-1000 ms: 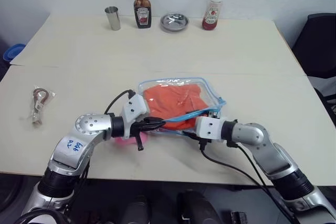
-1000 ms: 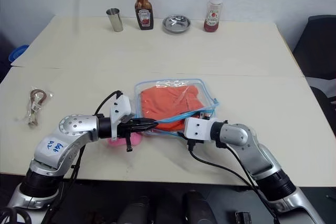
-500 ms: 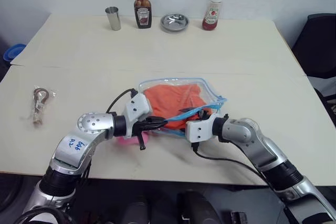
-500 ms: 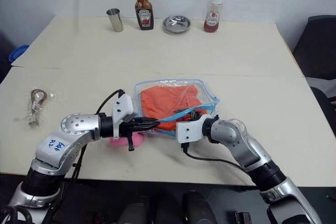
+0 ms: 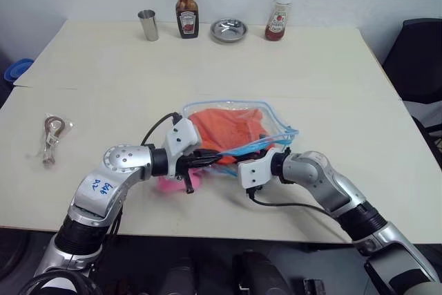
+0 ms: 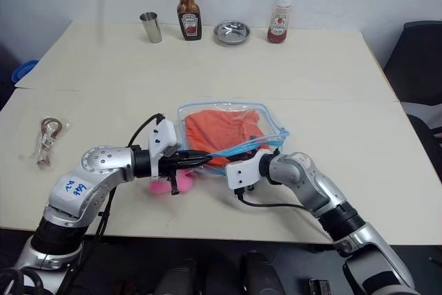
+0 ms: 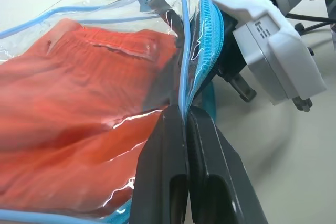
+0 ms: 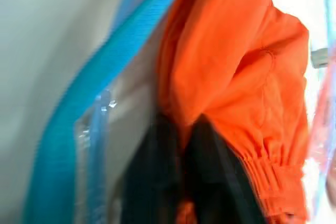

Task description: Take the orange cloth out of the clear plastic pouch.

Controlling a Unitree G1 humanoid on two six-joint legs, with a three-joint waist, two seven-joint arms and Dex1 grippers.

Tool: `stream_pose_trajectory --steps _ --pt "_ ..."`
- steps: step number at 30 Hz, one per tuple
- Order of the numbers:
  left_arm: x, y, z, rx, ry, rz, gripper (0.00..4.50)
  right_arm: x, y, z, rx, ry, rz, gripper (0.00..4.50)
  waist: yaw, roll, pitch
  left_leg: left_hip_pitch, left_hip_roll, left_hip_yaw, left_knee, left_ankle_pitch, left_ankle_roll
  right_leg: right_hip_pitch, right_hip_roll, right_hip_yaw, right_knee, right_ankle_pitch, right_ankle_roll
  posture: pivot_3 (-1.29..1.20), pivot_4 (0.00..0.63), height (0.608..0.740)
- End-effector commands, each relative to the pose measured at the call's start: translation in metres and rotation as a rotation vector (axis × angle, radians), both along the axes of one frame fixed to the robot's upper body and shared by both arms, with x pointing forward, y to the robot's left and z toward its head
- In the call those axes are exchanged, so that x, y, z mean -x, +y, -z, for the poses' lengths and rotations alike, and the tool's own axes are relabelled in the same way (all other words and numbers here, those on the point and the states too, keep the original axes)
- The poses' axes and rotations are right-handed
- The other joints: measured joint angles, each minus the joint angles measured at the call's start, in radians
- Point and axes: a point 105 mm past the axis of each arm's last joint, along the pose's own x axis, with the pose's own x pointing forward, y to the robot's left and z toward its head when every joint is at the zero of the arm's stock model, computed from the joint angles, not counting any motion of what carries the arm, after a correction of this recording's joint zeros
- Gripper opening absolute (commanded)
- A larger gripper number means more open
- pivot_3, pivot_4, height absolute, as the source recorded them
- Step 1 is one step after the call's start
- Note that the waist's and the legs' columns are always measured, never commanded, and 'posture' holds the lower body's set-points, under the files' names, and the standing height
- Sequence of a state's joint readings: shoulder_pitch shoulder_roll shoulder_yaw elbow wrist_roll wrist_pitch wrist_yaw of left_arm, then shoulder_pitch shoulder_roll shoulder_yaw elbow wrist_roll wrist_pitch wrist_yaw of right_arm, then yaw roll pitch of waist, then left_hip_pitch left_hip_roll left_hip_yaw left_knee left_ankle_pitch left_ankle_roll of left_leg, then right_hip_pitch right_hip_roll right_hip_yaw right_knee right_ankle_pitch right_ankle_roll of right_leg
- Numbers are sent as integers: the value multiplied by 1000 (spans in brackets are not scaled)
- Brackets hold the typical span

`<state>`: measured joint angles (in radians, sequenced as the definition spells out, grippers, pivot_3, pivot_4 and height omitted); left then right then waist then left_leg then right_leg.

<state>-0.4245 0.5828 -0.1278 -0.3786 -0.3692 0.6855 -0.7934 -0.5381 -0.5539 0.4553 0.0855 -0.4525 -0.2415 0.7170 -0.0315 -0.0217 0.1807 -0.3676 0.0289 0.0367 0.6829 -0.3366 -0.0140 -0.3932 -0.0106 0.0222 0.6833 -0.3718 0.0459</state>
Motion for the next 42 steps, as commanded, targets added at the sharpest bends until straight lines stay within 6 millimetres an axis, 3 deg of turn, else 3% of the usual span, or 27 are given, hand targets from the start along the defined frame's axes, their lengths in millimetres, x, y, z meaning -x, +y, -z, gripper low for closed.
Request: stream_pose_trajectory --steps 1,11,16,22,29,34,39,42 --pt "-4 -3 -15 65 -32 -21 0 10 -12 23 101 65 -20 40 1 0 0 0 0 0 0 0 0 0 0 0 0 0 0 0 150 740" --pt "-40 -9 -27 157 -40 -158 0 34 -22 28 234 53 -154 40 3 -1 0 0 0 0 1 0 0 1 0 0 -1 0 0 0 150 740" --pt "-52 0 -1 -55 -144 -217 0 48 -26 10 230 -32 -268 40 3 -1 0 0 0 0 1 0 0 1 0 0 -1 0 0 0 150 740" --pt "-75 21 11 -185 -243 -335 0 105 -71 11 364 52 -495 40 7 0 0 -1 -1 0 1 0 1 1 0 0 -2 0 0 0 150 740" --pt "-91 52 12 -268 -292 -439 0 114 -120 10 452 142 -399 40 1 0 0 0 0 1 0 0 1 1 1 1 -1 0 0 0 150 740" --pt "-83 68 13 -301 -275 -419 0 102 -166 12 475 192 -209 40 4 0 0 1 0 1 0 0 1 1 0 1 -1 0 0 0 150 740" --pt "-51 63 20 -295 -202 -256 0 86 -199 6 406 198 -2 40 4 0 0 1 0 1 0 0 1 3 -1 1 -2 0 0 0 150 740" --pt "-13 61 27 -327 -128 -70 0 61 -207 -16 119 190 245 40 4 -1 0 2 0 1 0 0 1 3 -1 2 -2 0 0 0 150 740"
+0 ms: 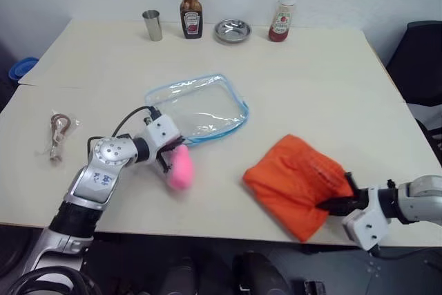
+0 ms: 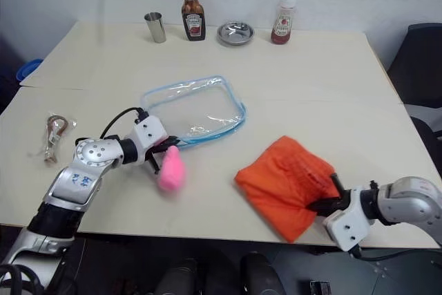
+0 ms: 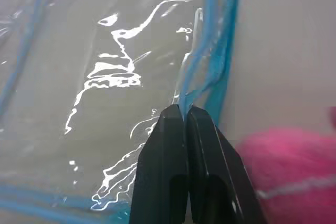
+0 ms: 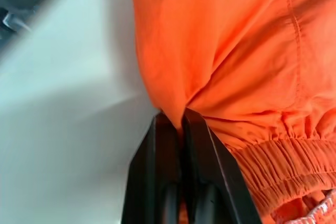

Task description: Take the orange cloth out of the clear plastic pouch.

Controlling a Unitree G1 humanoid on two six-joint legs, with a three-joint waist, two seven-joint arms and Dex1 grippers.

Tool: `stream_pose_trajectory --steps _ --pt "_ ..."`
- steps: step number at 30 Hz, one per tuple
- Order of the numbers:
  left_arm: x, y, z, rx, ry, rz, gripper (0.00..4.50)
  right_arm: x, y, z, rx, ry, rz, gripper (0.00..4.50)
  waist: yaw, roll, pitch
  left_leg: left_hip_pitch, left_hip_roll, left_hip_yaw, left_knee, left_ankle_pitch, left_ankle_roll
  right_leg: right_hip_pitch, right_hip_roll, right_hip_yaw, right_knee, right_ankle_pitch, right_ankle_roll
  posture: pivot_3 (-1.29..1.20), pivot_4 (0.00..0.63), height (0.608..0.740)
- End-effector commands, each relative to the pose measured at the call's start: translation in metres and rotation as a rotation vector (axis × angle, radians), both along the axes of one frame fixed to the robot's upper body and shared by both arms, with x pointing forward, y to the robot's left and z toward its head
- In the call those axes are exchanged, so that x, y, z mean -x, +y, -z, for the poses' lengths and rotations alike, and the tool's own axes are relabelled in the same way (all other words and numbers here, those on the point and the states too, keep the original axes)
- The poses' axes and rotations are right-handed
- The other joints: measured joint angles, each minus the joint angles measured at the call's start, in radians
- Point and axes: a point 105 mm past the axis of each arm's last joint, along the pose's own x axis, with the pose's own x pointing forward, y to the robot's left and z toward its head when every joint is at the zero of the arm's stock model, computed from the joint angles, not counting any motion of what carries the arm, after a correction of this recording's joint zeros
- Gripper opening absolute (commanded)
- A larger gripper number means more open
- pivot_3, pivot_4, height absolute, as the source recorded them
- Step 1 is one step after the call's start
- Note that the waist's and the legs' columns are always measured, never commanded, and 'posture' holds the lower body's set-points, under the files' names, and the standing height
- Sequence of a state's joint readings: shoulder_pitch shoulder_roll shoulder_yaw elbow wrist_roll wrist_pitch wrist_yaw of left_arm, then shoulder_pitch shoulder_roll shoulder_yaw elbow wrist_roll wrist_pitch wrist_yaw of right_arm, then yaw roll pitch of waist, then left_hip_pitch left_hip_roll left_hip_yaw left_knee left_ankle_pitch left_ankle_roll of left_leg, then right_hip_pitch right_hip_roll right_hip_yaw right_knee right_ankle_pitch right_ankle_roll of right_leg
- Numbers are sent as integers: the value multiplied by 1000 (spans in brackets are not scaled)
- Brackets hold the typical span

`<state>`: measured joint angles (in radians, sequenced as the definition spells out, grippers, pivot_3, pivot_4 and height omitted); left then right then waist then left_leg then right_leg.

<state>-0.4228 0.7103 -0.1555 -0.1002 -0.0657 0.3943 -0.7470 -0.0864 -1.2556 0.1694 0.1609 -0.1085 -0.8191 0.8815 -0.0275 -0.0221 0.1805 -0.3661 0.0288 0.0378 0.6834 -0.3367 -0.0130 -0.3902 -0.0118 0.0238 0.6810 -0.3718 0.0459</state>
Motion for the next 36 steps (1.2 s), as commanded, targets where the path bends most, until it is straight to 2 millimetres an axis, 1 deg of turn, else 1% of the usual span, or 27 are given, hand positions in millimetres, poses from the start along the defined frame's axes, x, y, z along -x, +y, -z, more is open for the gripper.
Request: stream_pose_trajectory --steps 1,3,4,7,10,13,16,19,21,22,23,24,25,27,29,30,31,33,34,36 --pt "46 -11 -3 -11 100 228 0 -34 -25 -29 -270 -58 369 40 -2 0 0 0 0 0 0 0 0 0 0 0 0 0 0 0 150 740" --pt "67 -13 -2 -9 157 320 0 -42 -27 -37 -343 -83 450 40 -2 2 0 0 0 0 -1 0 0 -1 0 0 0 0 0 0 150 740" --pt "74 -14 -2 -7 180 351 0 -44 -27 -38 -359 -91 475 40 -2 2 1 0 1 0 -1 0 0 -1 1 0 1 0 0 0 150 740" --pt "85 -16 -2 -13 216 406 0 -45 -23 -32 -389 -81 522 40 -1 3 1 -1 1 0 -1 0 0 -1 1 0 1 0 0 0 150 740" --pt "80 -15 0 -48 188 398 0 -35 -8 -20 -404 -28 510 40 2 3 1 -1 0 0 -1 0 1 -1 1 0 0 0 0 0 150 740" --pt "72 -10 3 -71 164 380 0 -32 -3 -17 -413 -7 533 40 1 3 1 -2 0 0 -1 -1 1 -2 1 0 0 0 0 0 150 740" --pt "60 0 8 -87 148 336 0 -30 -2 -17 -448 36 577 750 -1 3 1 -2 0 0 -1 -1 2 -2 2 1 0 0 0 0 150 740" --pt "52 9 8 -43 151 289 694 -23 -3 -16 -436 85 589 1734 -1 3 1 -2 0 0 -2 -1 2 -2 2 1 0 0 0 0 150 740" --pt "54 11 4 -4 166 290 1237 -18 -6 -18 -452 133 605 2326 0 3 1 -2 0 0 -2 -1 2 -2 2 1 0 0 0 0 150 740" --pt "57 12 1 26 174 293 1595 -14 -6 -21 -475 171 610 2745 0 3 1 -2 0 0 -2 -1 2 -2 2 0 0 0 0 0 150 740" --pt "59 12 -3 58 178 294 1854 -10 -7 -25 -496 209 614 3028 1 3 1 -2 0 0 -2 -1 2 -2 2 0 0 0 0 0 150 740" --pt "62 13 -10 107 187 290 2215 -6 -7 -30 -522 252 614 3429 1 3 1 -2 0 0 -2 -1 2 -2 2 0 0 0 0 0 150 740" --pt "65 15 -18 158 198 288 2462 -3 -8 -36 -545 288 617 3710 0 3 1 -2 0 0 -3 -1 2 -2 2 0 0 0 0 0 150 740" --pt "71 16 -29 226 208 290 3092 2 -10 -44 -572 329 624 4413 -2 3 1 -2 1 0 -3 -1 2 -2 2 0 0 0 0 0 150 740" --pt "75 29 -63 383 214 242 3693 4 -26 -61 -626 398 691 4500 -1 3 1 -2 1 -1 -2 -1 2 -2 2 0 0 0 0 0 150 740" --pt "77 34 -75 426 219 220 3693 4 -33 -68 -651 424 724 4500 -1 3 1 -2 1 -1 -2 -1 3 -2 2 0 0 0 0 0 150 740" --pt "79 37 -82 448 226 205 3693 5 -38 -72 -667 441 745 4500 -1 3 1 -2 1 -1 -2 -2 4 -2 2 0 0 0 0 0 150 740" --pt "86 63 -91 445 216 138 3693 2 -61 -84 -717 437 820 4500 -3 3 1 -1 1 -1 -2 -3 5 -1 2 0 0 0 0 0 150 740" --pt "88 70 -93 442 214 118 3693 2 -67 -88 -733 436 842 4500 -4 3 1 -2 1 -1 -3 -3 5 -1 2 0 -1 0 0 0 150 740" --pt "96 100 -92 393 221 31 3693 2 -85 -99 -783 446 893 4500 -4 4 2 -1 0 -1 -3 -3 4 -1 2 0 -2 0 0 0 150 740"
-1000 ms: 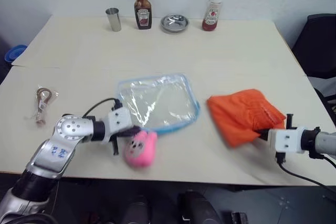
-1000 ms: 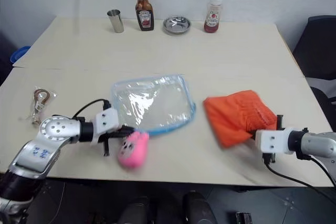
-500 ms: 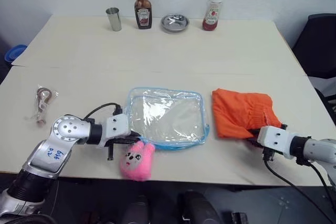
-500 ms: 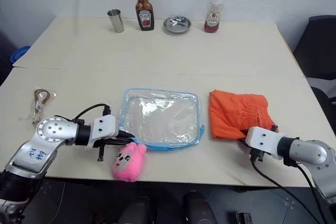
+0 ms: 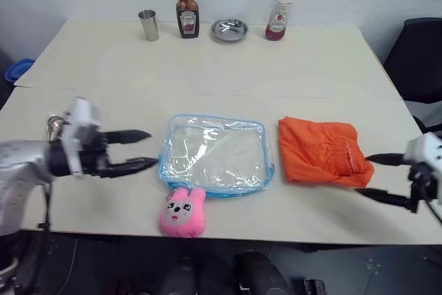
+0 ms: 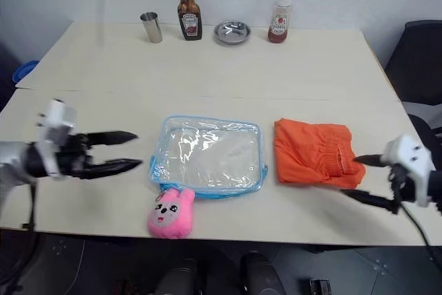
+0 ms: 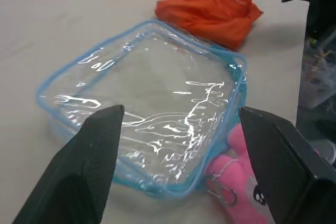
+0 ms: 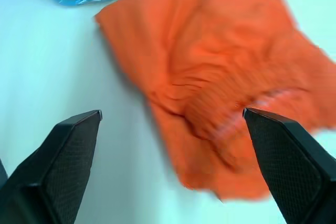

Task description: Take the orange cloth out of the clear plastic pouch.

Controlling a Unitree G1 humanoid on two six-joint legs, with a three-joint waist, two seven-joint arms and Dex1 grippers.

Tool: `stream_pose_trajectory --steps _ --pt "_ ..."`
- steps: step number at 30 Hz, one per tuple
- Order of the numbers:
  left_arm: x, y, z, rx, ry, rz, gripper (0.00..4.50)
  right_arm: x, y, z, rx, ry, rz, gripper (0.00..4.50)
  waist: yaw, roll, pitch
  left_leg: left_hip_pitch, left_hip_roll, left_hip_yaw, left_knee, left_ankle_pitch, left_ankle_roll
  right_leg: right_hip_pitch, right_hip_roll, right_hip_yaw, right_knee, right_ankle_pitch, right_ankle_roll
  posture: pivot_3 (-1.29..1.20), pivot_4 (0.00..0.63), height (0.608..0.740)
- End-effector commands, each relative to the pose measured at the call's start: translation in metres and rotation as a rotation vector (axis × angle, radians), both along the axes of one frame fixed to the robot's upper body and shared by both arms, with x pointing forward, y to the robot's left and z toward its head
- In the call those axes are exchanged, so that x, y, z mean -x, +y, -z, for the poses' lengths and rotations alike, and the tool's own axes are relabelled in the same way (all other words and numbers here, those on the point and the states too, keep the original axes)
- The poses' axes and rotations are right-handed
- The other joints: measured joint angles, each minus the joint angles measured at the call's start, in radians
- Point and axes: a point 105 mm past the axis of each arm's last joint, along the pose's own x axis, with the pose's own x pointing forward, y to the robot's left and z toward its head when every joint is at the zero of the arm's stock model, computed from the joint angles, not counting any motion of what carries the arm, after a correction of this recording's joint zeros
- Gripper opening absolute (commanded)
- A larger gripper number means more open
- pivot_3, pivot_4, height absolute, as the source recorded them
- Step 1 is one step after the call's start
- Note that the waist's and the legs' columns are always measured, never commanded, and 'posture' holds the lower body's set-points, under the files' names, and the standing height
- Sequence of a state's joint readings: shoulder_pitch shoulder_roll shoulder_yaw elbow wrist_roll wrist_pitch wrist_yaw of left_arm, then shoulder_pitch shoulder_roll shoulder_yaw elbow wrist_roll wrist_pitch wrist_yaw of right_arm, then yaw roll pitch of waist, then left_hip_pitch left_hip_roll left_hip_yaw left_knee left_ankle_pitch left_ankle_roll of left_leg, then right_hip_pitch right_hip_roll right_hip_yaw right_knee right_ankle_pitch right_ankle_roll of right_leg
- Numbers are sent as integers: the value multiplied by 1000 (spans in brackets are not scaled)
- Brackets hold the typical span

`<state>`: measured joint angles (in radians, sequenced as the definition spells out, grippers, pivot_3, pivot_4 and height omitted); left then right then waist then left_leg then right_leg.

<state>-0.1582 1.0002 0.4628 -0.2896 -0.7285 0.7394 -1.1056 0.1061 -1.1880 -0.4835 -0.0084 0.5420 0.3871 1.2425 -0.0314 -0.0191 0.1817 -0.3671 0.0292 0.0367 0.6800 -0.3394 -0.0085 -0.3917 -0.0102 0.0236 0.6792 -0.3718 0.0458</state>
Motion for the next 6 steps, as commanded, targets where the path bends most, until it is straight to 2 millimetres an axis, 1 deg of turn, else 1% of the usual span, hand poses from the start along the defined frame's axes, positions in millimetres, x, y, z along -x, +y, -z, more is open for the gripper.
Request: stream_pose_trajectory --steps 1,3,6 --pt "14 43 -3 -48 37 -99 3693 3 -26 -24 -80 9 80 4500 -1 1 1 0 0 0 0 0 0 0 0 0 0 0 0 0 150 740" --pt "18 61 2 -86 59 -147 3693 4 -34 -27 -110 23 98 4500 -1 2 1 0 0 0 -1 0 0 -1 0 0 0 0 0 0 150 740" --pt "14 77 11 -144 33 -198 3693 1 -39 -25 -110 20 106 4500 0 2 1 1 0 0 -1 -1 2 -1 -1 0 0 -1 -1 0 150 740"
